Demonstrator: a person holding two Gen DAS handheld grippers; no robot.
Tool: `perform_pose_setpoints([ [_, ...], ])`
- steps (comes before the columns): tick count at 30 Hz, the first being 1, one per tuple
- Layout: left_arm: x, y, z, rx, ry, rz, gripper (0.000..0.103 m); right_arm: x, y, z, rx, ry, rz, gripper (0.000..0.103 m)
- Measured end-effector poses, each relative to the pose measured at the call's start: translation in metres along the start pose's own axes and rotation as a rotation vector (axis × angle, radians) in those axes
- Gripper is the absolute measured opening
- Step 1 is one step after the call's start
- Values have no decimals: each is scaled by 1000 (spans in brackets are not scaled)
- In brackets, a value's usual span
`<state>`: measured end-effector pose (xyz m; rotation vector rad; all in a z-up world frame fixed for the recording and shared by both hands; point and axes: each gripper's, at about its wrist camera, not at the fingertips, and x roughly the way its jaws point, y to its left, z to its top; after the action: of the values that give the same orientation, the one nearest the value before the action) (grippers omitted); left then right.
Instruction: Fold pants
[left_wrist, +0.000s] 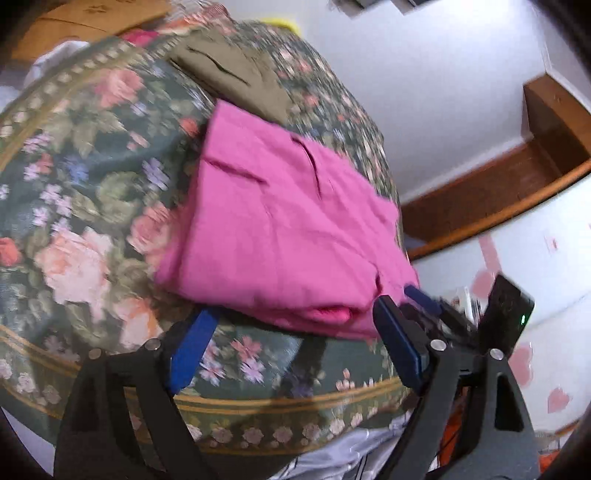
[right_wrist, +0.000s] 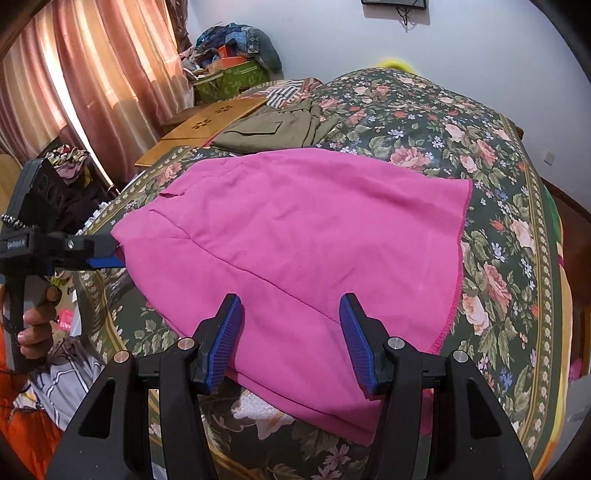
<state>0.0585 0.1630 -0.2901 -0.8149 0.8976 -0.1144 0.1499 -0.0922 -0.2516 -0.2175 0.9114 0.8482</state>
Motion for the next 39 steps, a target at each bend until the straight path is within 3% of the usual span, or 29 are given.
perform_pose_setpoints([
  [3,-1,4,9,-7,-7,16,85,0,0,0,-6,2,-2,52],
  [9,20,12,15,-47,59,40,86,1,0,1,-11,3,-2,53],
  [12,24,10,15,-50,53,31,93,1,0,1,-13,1,-4,53],
  [16,33,16,26,-86,56,23,94,2,-2,2,-18,1,1,54],
  [24,24,30,23,-150,94,29,94,4,-4,1,-13,-9,12,54],
  [30,25,37,23,-207,86,-8,95,5,-5,1,-18,-11,17,55],
  [39,43,36,32,-213,51,-28,95,6,-5,1,-22,-9,25,55],
])
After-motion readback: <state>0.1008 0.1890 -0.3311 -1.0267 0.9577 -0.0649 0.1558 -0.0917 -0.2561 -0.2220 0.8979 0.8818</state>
